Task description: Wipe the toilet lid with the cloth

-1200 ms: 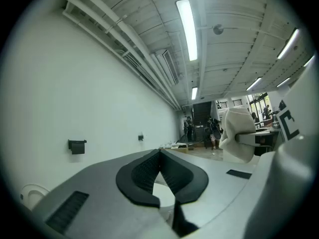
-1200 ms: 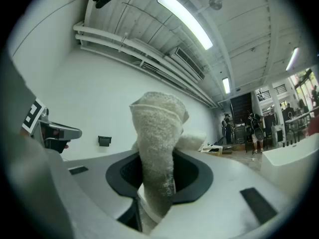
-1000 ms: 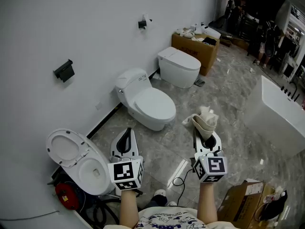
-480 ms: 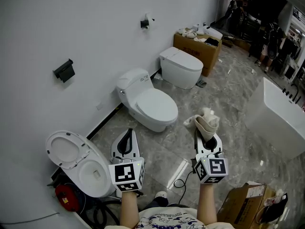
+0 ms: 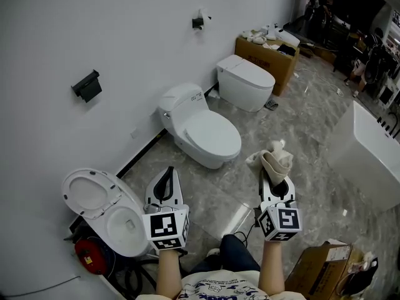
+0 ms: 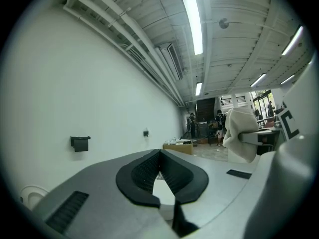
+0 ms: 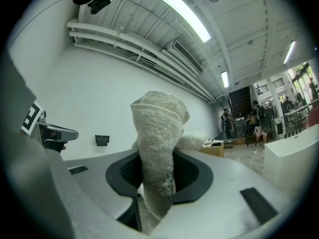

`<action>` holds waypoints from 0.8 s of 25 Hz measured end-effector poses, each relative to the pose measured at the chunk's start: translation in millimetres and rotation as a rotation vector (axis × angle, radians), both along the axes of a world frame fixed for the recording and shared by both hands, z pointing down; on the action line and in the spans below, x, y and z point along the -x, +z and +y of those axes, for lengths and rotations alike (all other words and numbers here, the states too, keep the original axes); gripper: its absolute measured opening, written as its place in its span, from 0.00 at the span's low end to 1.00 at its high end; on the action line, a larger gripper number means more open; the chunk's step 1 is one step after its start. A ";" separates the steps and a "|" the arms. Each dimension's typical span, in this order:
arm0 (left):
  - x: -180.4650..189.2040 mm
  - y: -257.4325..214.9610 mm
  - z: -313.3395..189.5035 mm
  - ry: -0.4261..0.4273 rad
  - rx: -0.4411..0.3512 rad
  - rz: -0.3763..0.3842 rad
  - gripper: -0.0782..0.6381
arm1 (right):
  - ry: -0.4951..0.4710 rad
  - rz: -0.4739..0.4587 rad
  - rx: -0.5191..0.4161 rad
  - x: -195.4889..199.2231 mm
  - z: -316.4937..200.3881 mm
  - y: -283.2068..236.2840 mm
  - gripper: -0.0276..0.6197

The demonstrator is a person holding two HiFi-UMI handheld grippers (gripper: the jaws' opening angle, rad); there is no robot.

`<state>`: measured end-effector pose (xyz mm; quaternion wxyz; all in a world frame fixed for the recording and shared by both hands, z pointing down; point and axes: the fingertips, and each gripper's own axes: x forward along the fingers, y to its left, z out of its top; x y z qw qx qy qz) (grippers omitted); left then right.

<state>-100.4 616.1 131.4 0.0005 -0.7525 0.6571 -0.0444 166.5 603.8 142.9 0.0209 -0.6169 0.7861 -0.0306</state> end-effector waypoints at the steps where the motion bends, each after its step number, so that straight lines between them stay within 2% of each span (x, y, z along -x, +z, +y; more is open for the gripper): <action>1: 2.9 1.5 -4.6 -0.005 0.004 0.002 0.11 | -0.001 0.001 0.003 1.4 -5.0 0.8 0.22; 11: 9.6 18.7 -73.0 -0.031 0.030 0.007 0.11 | -0.028 -0.008 0.009 9.3 -83.6 10.2 0.22; 20: 24.6 16.0 -183.5 -0.099 0.026 -0.013 0.11 | -0.083 -0.029 -0.005 22.8 -213.5 7.9 0.22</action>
